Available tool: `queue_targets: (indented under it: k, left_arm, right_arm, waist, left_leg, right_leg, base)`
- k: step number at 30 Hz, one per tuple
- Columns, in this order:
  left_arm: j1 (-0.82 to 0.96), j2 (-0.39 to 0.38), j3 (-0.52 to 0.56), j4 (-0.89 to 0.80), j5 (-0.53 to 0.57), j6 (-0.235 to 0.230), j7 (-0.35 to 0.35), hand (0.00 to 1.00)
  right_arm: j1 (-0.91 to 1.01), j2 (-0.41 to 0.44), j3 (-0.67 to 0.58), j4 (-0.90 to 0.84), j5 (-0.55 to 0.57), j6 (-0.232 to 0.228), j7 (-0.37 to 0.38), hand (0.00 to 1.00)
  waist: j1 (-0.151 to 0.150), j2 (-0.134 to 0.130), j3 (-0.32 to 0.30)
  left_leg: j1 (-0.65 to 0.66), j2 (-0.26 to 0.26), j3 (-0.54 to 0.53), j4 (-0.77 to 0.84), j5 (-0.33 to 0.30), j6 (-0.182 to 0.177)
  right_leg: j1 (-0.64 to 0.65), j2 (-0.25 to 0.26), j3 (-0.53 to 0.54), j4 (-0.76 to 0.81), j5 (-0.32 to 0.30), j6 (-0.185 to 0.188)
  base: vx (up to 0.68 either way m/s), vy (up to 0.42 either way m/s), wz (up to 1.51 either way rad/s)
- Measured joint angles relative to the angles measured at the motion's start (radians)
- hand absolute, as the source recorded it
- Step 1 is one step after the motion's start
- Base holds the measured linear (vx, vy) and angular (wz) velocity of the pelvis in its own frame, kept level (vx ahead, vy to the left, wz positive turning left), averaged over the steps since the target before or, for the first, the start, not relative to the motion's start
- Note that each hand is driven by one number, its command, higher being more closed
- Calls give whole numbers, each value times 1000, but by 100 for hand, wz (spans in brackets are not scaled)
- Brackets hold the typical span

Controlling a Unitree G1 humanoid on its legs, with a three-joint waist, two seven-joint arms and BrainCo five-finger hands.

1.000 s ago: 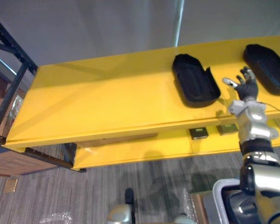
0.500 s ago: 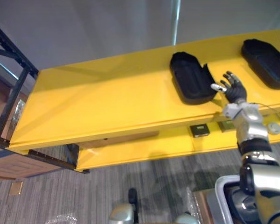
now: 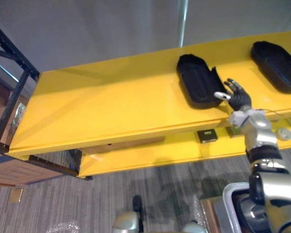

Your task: Walk over and take plastic housings, then place them on the shelf

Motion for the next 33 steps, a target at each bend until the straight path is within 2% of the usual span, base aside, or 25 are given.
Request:
queue_targets:
  k: [17, 33]
  left_arm:
    - [-5, 3, 0, 0, 1, 10, 1, 0]
    - [-5, 4, 0, 0, 5, 10, 1, 0]
  right_arm:
    - [43, 4, 18, -34, 8, 1, 16, 0]
    - [48, 5, 22, -35, 2, 12, 53, 0]
  waist:
    - [3, -23, -9]
    - [3, -32, -14]
  left_leg:
    - [0, 3, 1, 0, 0, 0]
    - [-1, 3, 1, 0, 0, -1]
  right_leg:
    - [-1, 1, 1, 0, 0, 0]
    - [-1, 2, 1, 0, 0, 0]
  base:
    - [0, 0, 0]
    - [0, 0, 0]
